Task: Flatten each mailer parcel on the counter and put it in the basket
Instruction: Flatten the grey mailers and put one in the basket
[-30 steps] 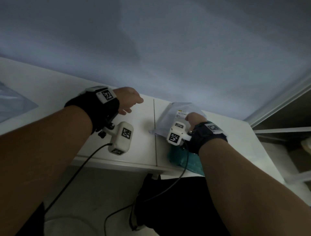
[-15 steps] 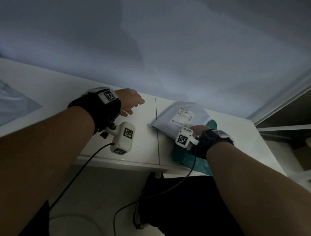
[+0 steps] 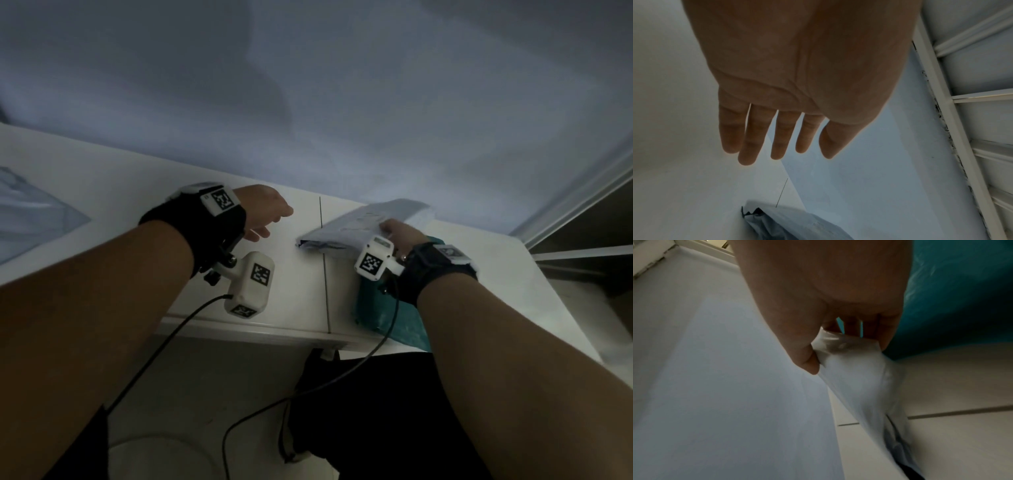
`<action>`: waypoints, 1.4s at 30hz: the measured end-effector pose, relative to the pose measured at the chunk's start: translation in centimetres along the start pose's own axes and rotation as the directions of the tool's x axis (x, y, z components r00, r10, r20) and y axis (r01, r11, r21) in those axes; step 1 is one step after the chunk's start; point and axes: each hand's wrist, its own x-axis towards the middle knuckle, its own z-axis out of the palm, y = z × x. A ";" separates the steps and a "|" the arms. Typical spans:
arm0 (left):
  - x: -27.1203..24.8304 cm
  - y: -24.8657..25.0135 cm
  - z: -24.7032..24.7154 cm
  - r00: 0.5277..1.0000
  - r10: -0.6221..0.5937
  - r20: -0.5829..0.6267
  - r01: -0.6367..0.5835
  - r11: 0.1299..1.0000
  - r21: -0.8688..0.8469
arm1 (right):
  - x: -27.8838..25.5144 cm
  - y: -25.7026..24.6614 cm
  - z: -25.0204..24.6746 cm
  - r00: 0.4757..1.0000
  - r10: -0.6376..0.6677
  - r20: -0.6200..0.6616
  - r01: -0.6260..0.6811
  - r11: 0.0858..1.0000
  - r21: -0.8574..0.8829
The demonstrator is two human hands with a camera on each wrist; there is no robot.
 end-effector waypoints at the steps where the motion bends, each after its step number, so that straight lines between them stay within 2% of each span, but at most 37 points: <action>1: 0.0 -0.1 0.0 1.000 -0.011 0.007 0.011 1.000 -0.003 | -0.1 -0.5 0.3 1.000 -0.004 -0.001 0.005 1.000 0.022; 6: -0.7 0.0 0.3 0.990 -0.090 0.104 0.093 0.996 -0.019 | -1.8 -2.2 2.4 1.000 0.018 -0.016 -0.015 0.989 0.148; 9: -1.1 -0.2 0.7 0.991 -0.082 0.104 0.088 0.994 -0.058 | -3.2 -3.1 4.0 0.994 0.011 0.109 -0.033 0.980 0.197; 14: -1.6 0.3 1.0 0.997 -0.050 0.062 0.060 0.983 -0.176 | -4.4 -4.6 6.7 0.978 -0.069 0.196 0.025 0.976 0.215; 20: -2.0 0.3 0.1 0.998 -0.059 -0.016 0.051 0.951 -0.306 | -5.6 -5.7 10.0 0.965 -0.041 0.258 -0.018 0.975 0.220; 25: -2.7 0.2 -0.9 0.994 -0.083 -0.068 0.039 0.869 -0.494 | -6.2 -5.7 11.9 0.951 -0.018 0.309 -0.050 0.976 0.212; 28: -3.2 0.3 -1.6 0.989 -0.103 -0.105 0.034 0.851 -0.524 | -6.9 -5.9 12.8 0.944 -0.010 0.330 -0.052 0.983 0.178; 33: -3.7 -0.1 -3.4 0.973 -0.055 -0.226 -0.083 0.826 -0.558 | -7.4 -6.0 13.5 0.919 -0.008 0.394 -0.045 0.991 0.127; 35: -4.0 -0.3 -4.5 0.964 -0.045 -0.262 -0.107 0.837 -0.537 | -7.6 -6.1 13.5 0.924 0.000 0.383 -0.070 0.983 0.169; 38: -4.8 -1.0 -6.4 0.956 -0.064 -0.285 -0.101 0.844 -0.527 | -7.0 -6.3 12.5 0.959 0.026 0.282 -0.089 0.972 0.215; 42: -6.2 -2.6 -9.0 0.971 -0.065 -0.231 -0.056 0.873 -0.484 | -5.4 -6.0 10.5 0.994 0.002 0.105 -0.012 0.996 0.094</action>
